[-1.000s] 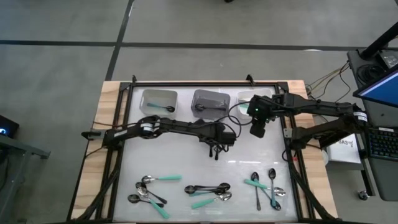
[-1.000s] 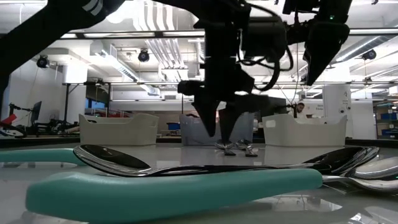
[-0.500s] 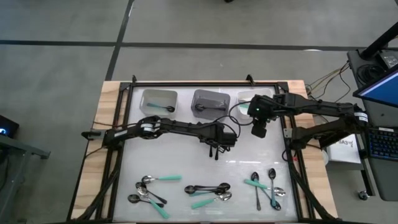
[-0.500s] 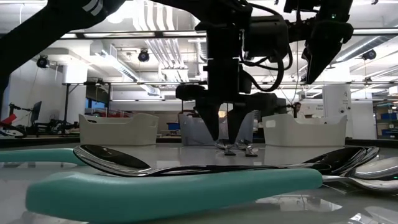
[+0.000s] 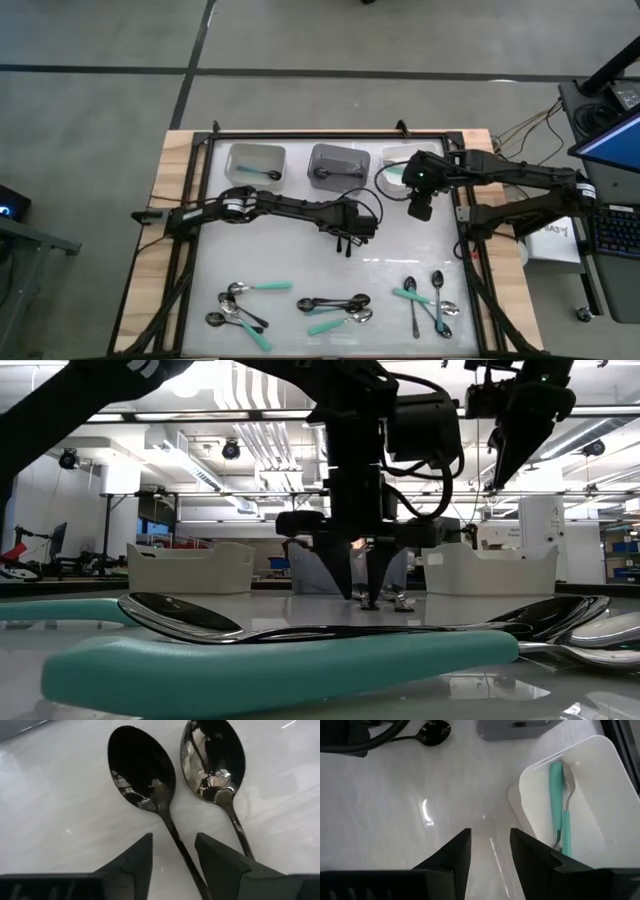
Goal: Sort silverware by color (type)
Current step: Put the black spoon into the black bin
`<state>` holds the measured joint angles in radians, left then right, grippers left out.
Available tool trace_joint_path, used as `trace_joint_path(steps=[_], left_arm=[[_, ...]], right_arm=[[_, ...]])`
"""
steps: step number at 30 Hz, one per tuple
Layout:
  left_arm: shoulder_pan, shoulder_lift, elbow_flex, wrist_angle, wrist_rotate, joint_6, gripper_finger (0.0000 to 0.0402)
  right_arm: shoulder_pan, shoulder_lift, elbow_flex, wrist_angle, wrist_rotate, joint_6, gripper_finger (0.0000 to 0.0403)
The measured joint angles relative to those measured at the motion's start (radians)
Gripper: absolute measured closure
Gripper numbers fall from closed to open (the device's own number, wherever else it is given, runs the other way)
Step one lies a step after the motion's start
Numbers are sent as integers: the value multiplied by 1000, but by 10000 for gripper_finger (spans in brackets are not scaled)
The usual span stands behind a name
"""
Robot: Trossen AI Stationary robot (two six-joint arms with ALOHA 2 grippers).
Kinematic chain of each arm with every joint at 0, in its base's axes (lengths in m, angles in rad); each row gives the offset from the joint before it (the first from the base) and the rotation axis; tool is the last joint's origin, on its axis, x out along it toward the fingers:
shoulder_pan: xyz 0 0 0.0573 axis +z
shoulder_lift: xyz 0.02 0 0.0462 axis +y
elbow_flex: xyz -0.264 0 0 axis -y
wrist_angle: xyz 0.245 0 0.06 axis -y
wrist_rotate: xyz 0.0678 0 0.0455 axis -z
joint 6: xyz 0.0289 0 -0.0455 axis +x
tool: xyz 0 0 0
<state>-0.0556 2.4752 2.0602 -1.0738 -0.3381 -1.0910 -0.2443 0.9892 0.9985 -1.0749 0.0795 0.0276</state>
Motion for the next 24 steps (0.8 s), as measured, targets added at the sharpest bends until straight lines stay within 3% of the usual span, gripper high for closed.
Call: trace_joint_path(steps=[8,15,24], left_arm=[[2,1,-30,23,43,62,392],[3,3,-18,17,48,88,398],[3,21,153,-131,-35,176,401]], right_arm=[[0,-35,0,0,0,-2,275],[0,-40,0,-4,0,10,275],[0,-45,0,-13,0,15,275]])
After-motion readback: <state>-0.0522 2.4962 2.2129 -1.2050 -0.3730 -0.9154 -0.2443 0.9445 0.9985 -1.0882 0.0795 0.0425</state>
